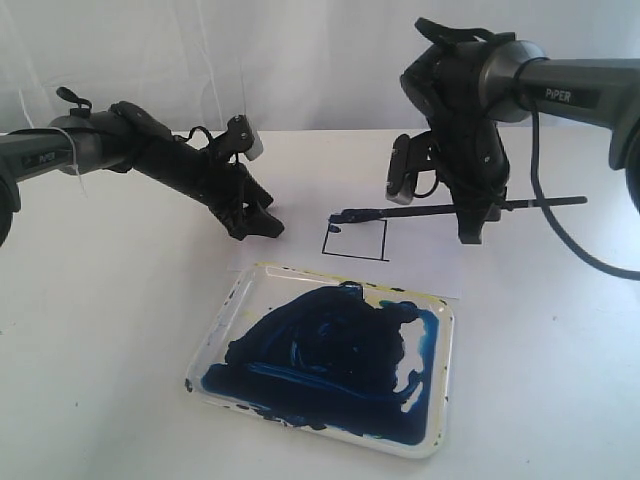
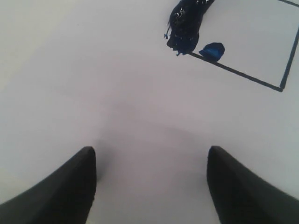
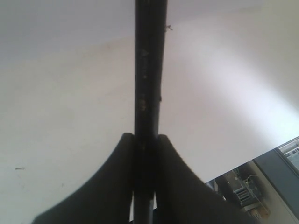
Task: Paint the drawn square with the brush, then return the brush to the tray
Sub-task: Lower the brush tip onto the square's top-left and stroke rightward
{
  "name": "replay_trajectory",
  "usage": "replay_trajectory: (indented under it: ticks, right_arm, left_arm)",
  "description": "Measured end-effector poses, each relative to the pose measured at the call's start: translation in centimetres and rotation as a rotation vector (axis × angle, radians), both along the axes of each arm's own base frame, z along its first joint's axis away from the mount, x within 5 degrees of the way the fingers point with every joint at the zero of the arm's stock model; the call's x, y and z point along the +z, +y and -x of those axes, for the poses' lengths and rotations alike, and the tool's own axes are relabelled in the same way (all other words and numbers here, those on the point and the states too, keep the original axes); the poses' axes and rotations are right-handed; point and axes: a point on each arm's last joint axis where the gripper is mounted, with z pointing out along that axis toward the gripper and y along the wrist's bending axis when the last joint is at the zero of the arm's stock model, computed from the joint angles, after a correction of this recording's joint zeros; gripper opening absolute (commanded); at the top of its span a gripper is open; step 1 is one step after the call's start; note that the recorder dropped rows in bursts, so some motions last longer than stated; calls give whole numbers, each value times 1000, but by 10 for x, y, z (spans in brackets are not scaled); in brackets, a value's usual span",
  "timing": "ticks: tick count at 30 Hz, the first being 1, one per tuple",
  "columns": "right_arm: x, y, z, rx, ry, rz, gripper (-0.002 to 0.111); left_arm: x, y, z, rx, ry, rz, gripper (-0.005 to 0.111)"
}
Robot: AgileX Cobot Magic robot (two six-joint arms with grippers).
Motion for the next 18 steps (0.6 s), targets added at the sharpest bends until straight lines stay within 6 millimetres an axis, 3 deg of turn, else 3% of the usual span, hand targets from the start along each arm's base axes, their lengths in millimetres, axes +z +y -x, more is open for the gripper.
replay_trajectory:
  ticks: [18]
  right_arm:
    - [8, -2, 0, 20, -13, 21, 0]
  left_arm:
    - [0, 0, 0, 0, 0, 0, 70]
